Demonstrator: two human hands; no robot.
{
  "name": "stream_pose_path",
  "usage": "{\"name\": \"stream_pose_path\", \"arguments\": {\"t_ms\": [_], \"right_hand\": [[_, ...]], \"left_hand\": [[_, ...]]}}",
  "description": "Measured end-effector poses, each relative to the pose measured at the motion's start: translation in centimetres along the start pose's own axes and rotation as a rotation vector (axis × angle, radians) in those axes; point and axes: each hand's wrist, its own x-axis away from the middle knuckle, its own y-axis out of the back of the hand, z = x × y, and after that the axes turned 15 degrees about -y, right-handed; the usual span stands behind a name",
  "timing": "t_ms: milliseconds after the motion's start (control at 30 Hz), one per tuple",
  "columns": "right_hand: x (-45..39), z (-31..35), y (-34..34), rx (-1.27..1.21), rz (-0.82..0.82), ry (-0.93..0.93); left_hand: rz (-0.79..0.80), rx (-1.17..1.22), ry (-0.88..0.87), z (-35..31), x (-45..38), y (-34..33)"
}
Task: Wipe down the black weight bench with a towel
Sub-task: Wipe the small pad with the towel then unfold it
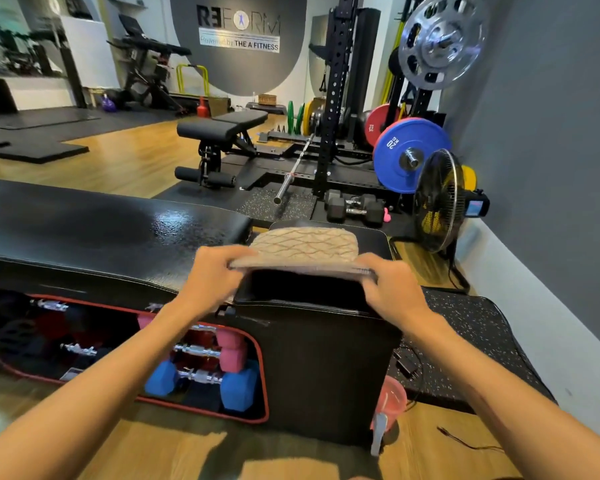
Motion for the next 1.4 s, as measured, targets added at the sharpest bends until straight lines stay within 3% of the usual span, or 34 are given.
{"name": "stream_pose_path", "arguments": {"t_ms": [133,267,333,433,500,600,667,767,833,933,1033,1400], "right_hand": [[-3.0,3.0,3.6,-0.394,-0.170,-0.155],[-5.7,6.8,7.6,-0.671,-0.257,-0.183],[-7.0,7.8,8.9,-0.688,-0.326,-0.159],[-8.9,8.6,9.7,-0.488,-0.449,-0.164],[-10.2,8.2,9.2,-0.421,-0.425,-0.242],[-12.3,6.3,7.0,-0.415,-0.250,-0.449],[-13.0,4.7,5.2,-0.423,-0.087,-0.548],[-11.6,2.9,2.2,-0.364,0.269,-0.538],[-9.3,1.8,-0.3,-0.193,0.432,-0.492],[-6.4,0.7,-3.6,0.159,0.494,-0.315],[-5.7,0.8,-5.2,0.276,0.553,-0.272],[-7.0,0.7,-7.2,0.392,0.585,-0.308]], "left_hand": [[-0.233,0.218,0.078,-2.7,-4.7,1.3],[-0.452,0.227,-0.073,-6.2,-9.3,2.9],[-0.557,0.168,-0.175,-7.8,-10.9,3.4],[-0.626,0.089,-0.174,-8.2,-13.1,3.0],[-0.566,0.079,-0.122,-7.3,-14.2,2.1],[-0.371,0.017,0.043,-4.6,-15.4,-0.2],[-0.237,-0.002,0.205,-2.6,-15.7,-2.0],[0.059,0.088,0.446,-0.4,-14.4,-5.5],[0.265,-0.042,0.415,0.4,-11.7,-8.0],[0.535,-0.342,0.193,0.7,-7.1,-10.8],[0.701,-0.381,0.149,1.2,-5.5,-11.7],[0.769,-0.360,0.218,2.6,-6.3,-12.7]]}}
